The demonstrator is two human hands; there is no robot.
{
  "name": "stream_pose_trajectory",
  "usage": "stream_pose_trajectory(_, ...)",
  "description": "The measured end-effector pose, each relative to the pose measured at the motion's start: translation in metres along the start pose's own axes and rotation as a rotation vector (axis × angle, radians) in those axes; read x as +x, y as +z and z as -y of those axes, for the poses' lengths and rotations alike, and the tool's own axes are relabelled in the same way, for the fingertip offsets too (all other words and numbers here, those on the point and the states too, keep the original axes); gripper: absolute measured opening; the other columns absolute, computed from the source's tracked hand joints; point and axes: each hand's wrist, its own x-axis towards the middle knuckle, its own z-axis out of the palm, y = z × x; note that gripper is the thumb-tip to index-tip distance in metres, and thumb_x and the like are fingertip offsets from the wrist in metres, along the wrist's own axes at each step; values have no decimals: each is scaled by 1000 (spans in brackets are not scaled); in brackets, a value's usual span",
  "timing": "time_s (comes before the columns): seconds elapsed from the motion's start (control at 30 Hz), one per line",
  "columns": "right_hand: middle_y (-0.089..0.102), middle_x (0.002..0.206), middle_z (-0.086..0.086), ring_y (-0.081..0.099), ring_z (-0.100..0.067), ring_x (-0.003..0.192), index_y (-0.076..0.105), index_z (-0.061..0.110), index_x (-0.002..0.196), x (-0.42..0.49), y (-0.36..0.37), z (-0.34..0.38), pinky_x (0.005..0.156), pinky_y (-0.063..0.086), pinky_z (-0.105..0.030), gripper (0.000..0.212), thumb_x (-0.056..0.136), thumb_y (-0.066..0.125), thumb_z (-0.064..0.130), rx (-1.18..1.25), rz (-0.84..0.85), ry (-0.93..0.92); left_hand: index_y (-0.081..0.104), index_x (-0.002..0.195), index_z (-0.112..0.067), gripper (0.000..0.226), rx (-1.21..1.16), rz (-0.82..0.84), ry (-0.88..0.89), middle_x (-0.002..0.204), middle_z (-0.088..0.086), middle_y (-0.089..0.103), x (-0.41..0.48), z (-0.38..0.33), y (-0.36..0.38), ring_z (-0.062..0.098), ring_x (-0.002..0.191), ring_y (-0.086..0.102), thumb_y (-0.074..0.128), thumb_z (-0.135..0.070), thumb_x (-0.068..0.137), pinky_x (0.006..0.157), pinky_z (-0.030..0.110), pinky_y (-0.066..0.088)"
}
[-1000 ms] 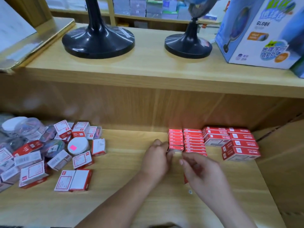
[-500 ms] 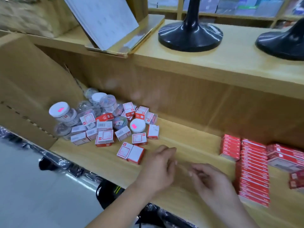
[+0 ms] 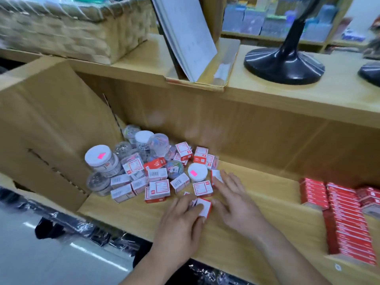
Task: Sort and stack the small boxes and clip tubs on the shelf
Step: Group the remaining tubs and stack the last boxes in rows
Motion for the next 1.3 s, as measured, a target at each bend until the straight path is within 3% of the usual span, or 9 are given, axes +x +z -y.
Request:
stream_pose_trajectory(0.1,4,163,15,7,-14,154,26,37,154,-1,8,6,123,21,-37,76,90,18,78,-5,6,48,69,106,-26,19,64,-9,5,121,-8,59,1,17,-9,20,99,52,67,-34,89,79,37,52)
stream_pose_trajectory(0.27,31,160,0,28,-22,148,47,29,145,-19,13,22,119,30,-40,68,89,39,67,-9,-168,188,69,106,-26,18,5,63,51,125,-11,58,7,23,-13,19,109,53,63,-34,90,86,35,52)
stream_pose_trajectory(0.37,38,155,-10,35,-34,143,54,20,139,-21,13,45,116,33,-46,59,89,55,52,-70,-316,119,70,120,-26,30,-229,70,-5,133,-13,59,7,21,-21,11,121,56,64,-21,92,100,30,49)
stream_pose_trajectory(0.57,15,166,-6,7,-30,153,42,31,148,-14,41,110,118,24,-58,69,85,63,49,-100,-212,-83,70,122,-18,35,-304,-307,-322,125,-11,62,-39,46,-71,12,115,63,66,-9,88,96,38,53)
stream_pose_trajectory(0.7,-3,167,-5,-9,-31,153,28,43,153,0,60,141,118,13,-64,76,84,58,59,-135,-167,-33,49,144,-40,63,-210,-375,-524,131,-18,51,-57,84,-112,21,82,63,71,-16,90,81,44,58)
stream_pose_trajectory(0.8,-15,166,-1,-20,-30,151,10,50,154,10,70,160,118,7,-65,82,85,52,65,-174,-133,-12,24,157,-44,88,-124,-286,-520,142,-12,49,-42,106,-136,2,108,59,75,-26,88,93,26,47)
stream_pose_trajectory(0.9,-12,167,-3,-17,-32,152,11,49,154,19,78,172,119,3,-65,83,84,51,68,-213,-141,-14,6,160,-42,106,-118,-171,-490,147,-4,46,-22,121,-133,7,133,42,78,-30,83,103,23,38)
stream_pose_trajectory(1.1,-20,165,2,-18,-33,151,-12,60,147,34,87,165,120,5,-63,88,86,50,72,-236,-99,124,5,160,-40,114,20,-134,-351,136,1,49,-6,157,-129,26,122,46,79,-45,74,108,35,36)
stream_pose_trajectory(1.3,20,164,-6,19,-33,150,14,47,155,34,85,146,116,31,-55,82,87,57,64,-187,-221,101,-2,158,-47,119,113,9,-196,142,-1,43,-5,170,-129,27,125,45,80,-48,72,93,49,52)
